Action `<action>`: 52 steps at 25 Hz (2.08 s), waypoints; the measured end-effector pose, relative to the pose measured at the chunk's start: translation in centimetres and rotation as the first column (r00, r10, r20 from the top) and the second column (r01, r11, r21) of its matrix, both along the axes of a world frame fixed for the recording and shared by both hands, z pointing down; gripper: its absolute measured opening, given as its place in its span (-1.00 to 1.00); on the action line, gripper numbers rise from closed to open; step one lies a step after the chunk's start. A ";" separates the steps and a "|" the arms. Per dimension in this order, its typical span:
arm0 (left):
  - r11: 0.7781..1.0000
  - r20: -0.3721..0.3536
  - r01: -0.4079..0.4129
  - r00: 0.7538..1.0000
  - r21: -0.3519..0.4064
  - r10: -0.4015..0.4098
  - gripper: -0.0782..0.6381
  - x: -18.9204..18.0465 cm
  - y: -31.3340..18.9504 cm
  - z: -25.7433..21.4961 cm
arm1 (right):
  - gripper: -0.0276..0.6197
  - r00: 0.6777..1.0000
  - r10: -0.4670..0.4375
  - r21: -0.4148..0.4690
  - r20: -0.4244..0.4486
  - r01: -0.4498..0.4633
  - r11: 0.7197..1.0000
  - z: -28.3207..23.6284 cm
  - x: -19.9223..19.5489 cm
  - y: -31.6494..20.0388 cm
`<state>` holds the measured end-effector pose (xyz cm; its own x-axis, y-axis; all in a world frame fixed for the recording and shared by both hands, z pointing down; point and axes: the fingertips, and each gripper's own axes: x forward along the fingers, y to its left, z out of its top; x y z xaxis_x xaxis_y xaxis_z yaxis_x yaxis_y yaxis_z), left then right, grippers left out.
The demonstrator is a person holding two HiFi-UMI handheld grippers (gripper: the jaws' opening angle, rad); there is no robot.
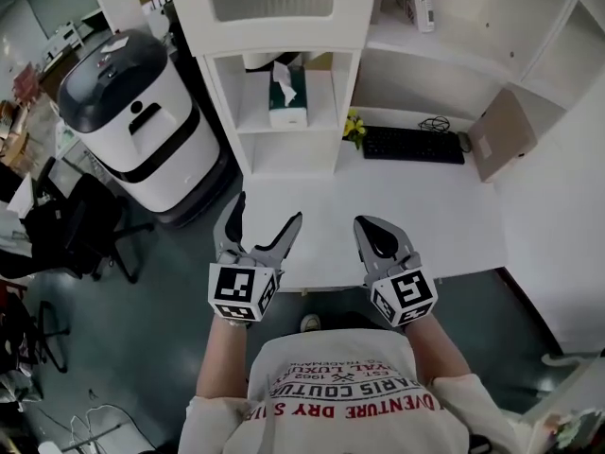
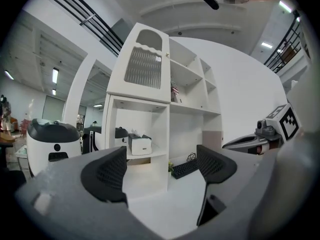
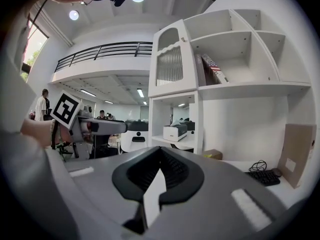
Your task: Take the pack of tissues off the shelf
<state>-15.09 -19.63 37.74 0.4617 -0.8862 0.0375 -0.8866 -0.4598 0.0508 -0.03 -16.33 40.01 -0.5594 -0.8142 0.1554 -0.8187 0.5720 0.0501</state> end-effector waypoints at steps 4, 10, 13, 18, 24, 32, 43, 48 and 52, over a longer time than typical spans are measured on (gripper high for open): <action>1.000 0.002 0.014 1.000 -0.010 -0.014 0.46 0.1 -3.6 0.4 | -0.91 1.000 -0.004 -0.011 0.001 0.004 1.000 0.2 0.0 -3.0; 0.996 0.014 0.089 0.996 -0.028 -0.089 0.46 0.4 -8.6 1.1 | -0.91 0.999 -0.038 -0.008 0.016 0.038 0.999 -0.1 0.3 -8.1; 0.991 0.020 0.129 0.991 -0.040 -0.129 0.46 0.5 -11.3 1.3 | -0.91 0.998 -0.066 0.003 0.018 0.066 0.998 -0.6 0.4 -10.8; 0.983 0.055 0.169 0.985 -0.068 -0.166 0.48 1.5 -15.7 2.2 | -0.91 0.995 -0.095 -0.001 0.026 0.095 0.995 -0.6 0.8 -14.9; 0.969 0.066 0.226 0.973 -0.099 -0.220 0.54 2.0 -20.5 3.0 | -0.91 0.992 -0.121 -0.018 0.033 0.121 0.992 -0.2 1.2 -18.8; 0.951 0.059 0.272 0.962 -0.148 -0.266 0.62 2.8 -24.8 4.0 | -0.91 0.992 -0.126 -0.038 0.018 0.126 0.991 0.9 1.6 -22.4; 0.915 0.101 0.369 0.929 -0.163 -0.356 0.61 2.7 -28.2 5.0 | -0.91 0.997 -0.079 -0.096 0.009 0.080 0.992 3.3 3.5 -25.0; 0.907 0.119 0.391 0.919 -0.157 -0.375 0.55 2.4 -28.7 5.1 | -0.91 0.998 -0.064 -0.114 0.004 0.064 0.991 3.9 4.0 -25.2; 0.913 0.131 0.383 0.921 -0.139 -0.367 0.48 2.4 -28.7 5.0 | -0.91 0.998 -0.056 -0.120 0.001 0.056 0.991 4.1 4.2 -25.2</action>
